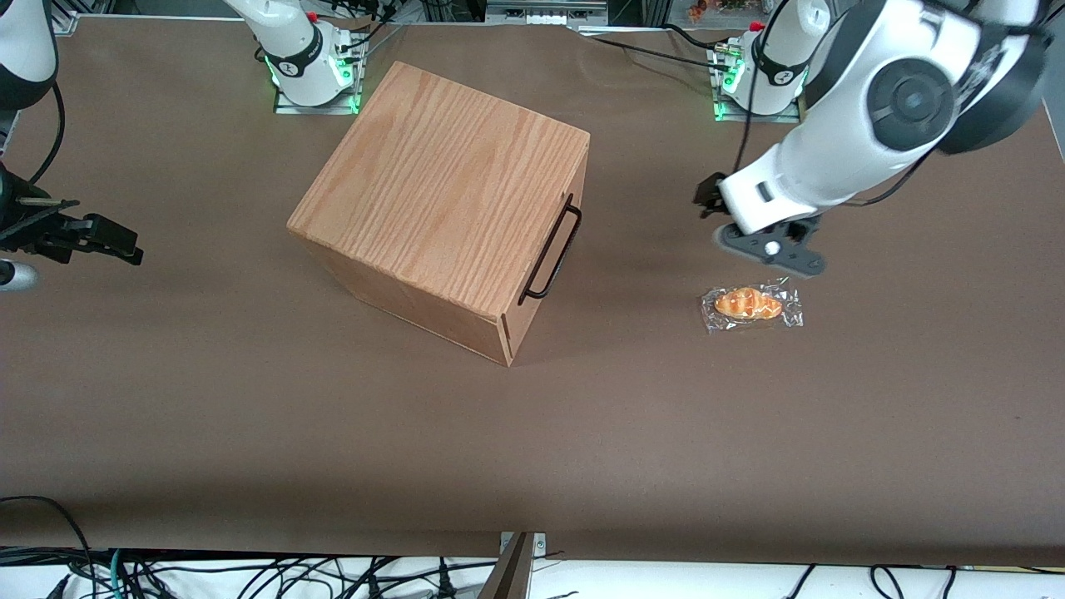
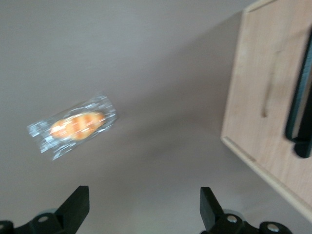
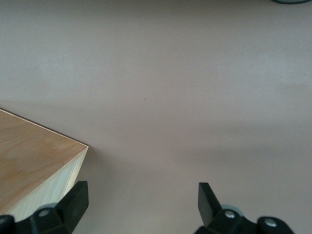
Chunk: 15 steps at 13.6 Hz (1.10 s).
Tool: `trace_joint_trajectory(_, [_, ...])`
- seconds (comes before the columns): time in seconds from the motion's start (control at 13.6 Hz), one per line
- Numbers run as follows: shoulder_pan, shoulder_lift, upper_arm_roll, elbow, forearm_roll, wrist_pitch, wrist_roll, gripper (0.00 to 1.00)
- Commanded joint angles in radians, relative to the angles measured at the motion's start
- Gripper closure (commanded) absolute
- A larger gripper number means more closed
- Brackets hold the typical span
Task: Open top drawer with left arm
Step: 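Move the left gripper toward the black drawer handle and hook it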
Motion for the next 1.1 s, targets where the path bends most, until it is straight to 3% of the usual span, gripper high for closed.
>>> trace_joint_trajectory(0.0, [-0.058, 0.09, -0.001, 0.08, -0.04, 0.074, -0.012, 0.0])
trace_joint_trajectory(0.44, [-0.129, 0.179, -0.001, 0.078, -0.124, 0.27, -0.01, 0.0])
trace_joint_trajectory(1.03, [-0.186, 0.238, -0.004, 0.074, -0.174, 0.341, 0.005, 0.0])
